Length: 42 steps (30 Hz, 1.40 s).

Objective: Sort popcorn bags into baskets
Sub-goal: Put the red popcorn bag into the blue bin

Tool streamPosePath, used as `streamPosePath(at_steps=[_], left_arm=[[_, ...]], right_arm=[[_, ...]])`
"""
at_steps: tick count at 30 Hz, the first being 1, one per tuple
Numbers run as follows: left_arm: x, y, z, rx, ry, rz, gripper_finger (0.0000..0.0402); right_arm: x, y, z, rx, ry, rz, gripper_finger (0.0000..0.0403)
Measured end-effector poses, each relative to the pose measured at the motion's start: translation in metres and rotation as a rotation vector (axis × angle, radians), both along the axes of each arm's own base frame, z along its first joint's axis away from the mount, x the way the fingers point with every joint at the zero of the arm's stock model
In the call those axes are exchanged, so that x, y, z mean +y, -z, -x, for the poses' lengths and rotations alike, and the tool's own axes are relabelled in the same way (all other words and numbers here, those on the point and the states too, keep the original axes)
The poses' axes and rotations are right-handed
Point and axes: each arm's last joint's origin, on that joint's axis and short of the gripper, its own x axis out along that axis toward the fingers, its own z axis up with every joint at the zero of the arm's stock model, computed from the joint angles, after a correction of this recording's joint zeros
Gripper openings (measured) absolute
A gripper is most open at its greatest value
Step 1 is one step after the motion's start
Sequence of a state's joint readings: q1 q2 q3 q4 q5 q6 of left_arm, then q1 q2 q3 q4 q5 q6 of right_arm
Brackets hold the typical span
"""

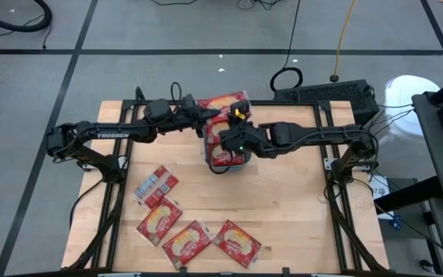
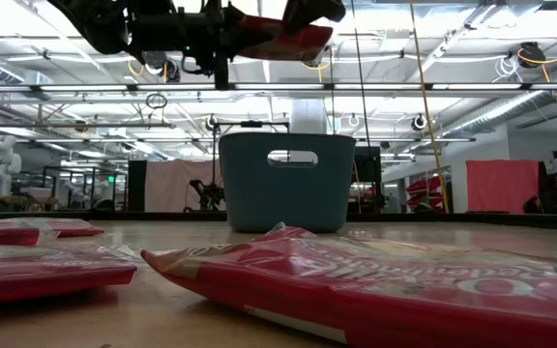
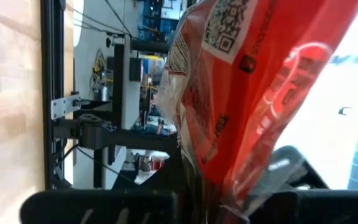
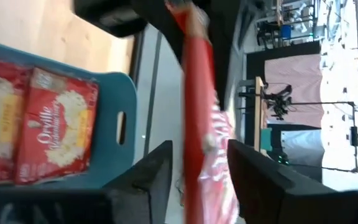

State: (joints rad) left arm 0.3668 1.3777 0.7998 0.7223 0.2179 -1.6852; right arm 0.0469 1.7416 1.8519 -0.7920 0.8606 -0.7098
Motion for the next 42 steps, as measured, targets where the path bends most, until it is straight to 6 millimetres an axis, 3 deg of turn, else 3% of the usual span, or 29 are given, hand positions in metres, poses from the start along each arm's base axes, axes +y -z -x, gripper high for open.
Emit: streamPosePath(at_steps=[6, 16, 19, 26, 30, 36, 42], left_arm=[[-0.002, 0.0, 0.0, 0.004, 0.064, -0.004, 0.0042], [-0.002, 0.0, 0.0, -0.001, 0.08, -0.001, 0.0049], [0.0, -0.003, 0.001, -0.023, 0.084, -0.025, 0.0087], [0.011, -0.012, 0.012, -0.056, 0.071, -0.065, 0.0243], [0.025, -0.016, 0.023, -0.052, 0.094, -0.115, 0.0308], [0.04, -0.021, 0.045, 0.013, 0.073, -0.165, 0.0332], [0.047, -0.029, 0.072, 0.103, -0.017, -0.252, 0.0333]], right_arm=[[-0.009, 0.008, -0.005, 0.055, 0.004, 0.021, 0.0154], [0.001, 0.008, -0.009, -0.007, 0.013, 0.008, 0.0021], [0.004, 0.007, -0.009, -0.021, 0.028, 0.022, 0.0011], [0.013, 0.005, -0.01, -0.085, 0.085, 0.058, 0.0019], [0.025, 0.002, -0.012, -0.166, 0.066, 0.028, 0.0011], [0.044, 0.001, -0.011, -0.293, 0.08, -0.059, 0.0014], [0.049, 0.007, -0.009, -0.272, 0.015, -0.213, 0.0014]])
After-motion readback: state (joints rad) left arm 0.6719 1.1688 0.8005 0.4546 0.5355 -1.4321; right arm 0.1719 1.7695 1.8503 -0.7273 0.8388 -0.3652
